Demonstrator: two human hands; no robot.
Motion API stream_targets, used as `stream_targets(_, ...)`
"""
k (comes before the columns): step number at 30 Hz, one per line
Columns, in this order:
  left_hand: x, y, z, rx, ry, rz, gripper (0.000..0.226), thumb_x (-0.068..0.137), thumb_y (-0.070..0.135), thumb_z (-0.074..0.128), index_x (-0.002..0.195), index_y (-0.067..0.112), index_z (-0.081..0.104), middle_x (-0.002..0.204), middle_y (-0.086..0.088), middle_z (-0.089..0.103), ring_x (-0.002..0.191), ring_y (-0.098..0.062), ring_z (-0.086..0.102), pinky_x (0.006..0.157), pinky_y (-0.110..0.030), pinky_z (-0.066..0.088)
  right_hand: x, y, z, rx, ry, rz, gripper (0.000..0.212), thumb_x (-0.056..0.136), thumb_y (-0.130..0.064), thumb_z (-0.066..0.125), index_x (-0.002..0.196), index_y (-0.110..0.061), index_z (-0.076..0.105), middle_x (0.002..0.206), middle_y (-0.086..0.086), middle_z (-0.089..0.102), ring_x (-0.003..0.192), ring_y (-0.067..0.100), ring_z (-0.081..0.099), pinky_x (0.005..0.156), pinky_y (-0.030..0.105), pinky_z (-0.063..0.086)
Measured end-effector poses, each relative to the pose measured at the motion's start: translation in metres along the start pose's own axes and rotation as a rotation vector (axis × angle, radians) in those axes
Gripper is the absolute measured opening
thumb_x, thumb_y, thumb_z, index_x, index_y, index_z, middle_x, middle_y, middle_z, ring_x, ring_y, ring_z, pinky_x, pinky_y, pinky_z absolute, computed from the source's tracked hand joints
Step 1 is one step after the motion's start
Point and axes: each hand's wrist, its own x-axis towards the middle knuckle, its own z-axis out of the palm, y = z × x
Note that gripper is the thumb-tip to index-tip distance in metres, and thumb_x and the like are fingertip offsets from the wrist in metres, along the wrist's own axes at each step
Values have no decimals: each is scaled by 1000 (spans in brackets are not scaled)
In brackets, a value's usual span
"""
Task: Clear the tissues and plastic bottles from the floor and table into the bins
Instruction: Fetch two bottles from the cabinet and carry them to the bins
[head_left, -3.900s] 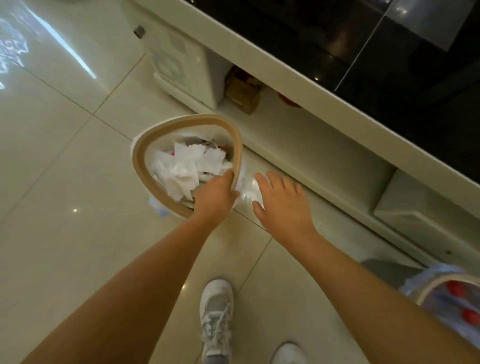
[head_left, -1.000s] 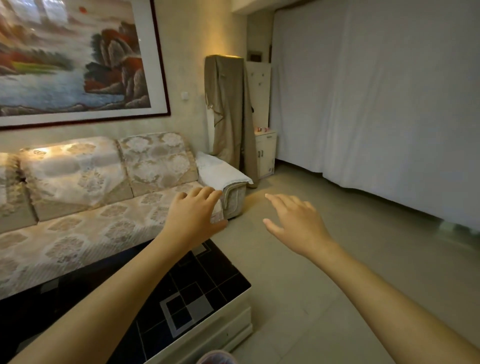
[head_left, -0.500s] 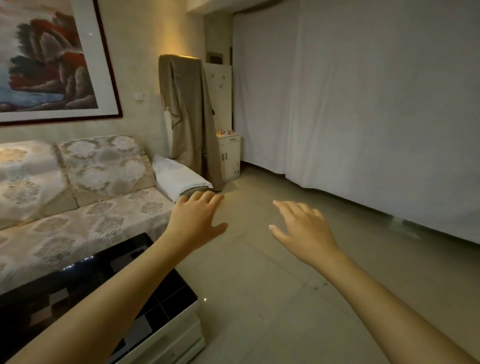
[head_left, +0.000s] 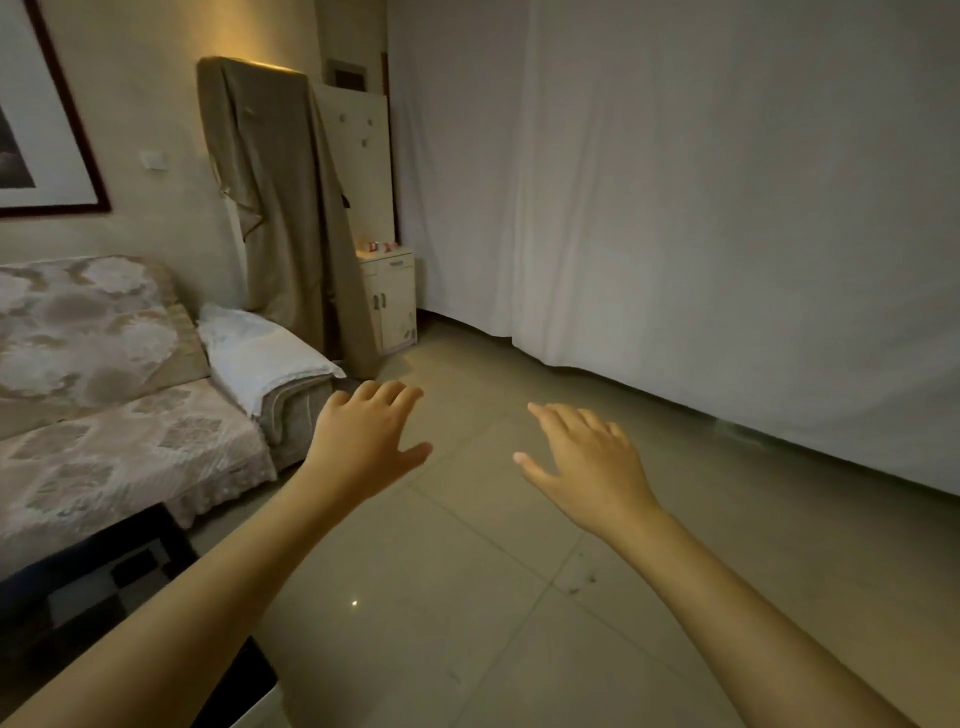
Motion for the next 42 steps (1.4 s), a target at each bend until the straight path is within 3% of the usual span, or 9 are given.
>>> stream_targets(10,147,58,41,-46,13,32,66,88,61,47,144,32,30,149,7,35,136,-18,33,109,-38,31,84,132,31,-33,10,107,64,92,-55,38,147,-25,23,152,-2,31,135,20,34,102,36,32)
stream_targets(18,244,118,99,-118,3,-117,69,85,65,45,144,39,23,151,12,28,138,-12,29,110,-37,30,179,245,70,138,-24,60,63,91,-56,42,146,-35,21,154,-12,22,139,12,23,105,32,25)
stream_targets(25,331,156,126,-157,16,-213,66,82,65,48,141,39,32,146,14,37,133,-13,37,103,-35,36,262,325,104,288,-37,5,62,88,-54,50,144,-38,27,151,-16,26,138,7,25,104,28,26)
stream_targets(33,438,137,181,-183,13,-349,64,81,65,47,139,40,35,143,17,39,131,-10,38,101,-34,37,398,371,163,397,-53,-85,59,86,-50,56,140,-36,36,147,-16,35,134,6,31,101,28,30)
stream_targets(37,511,113,216,-185,-7,-356,63,83,63,45,140,41,31,145,18,35,132,-9,35,104,-32,34,478,386,199,442,-83,-118,58,87,-48,57,139,-38,36,146,-18,34,133,4,30,104,29,30)
stream_targets(42,608,81,256,-246,-20,-380,58,84,59,50,137,39,39,142,14,41,129,-11,41,101,-35,36,577,410,232,426,-121,-115,56,86,-48,57,138,-39,38,145,-20,35,132,4,32,105,29,32)
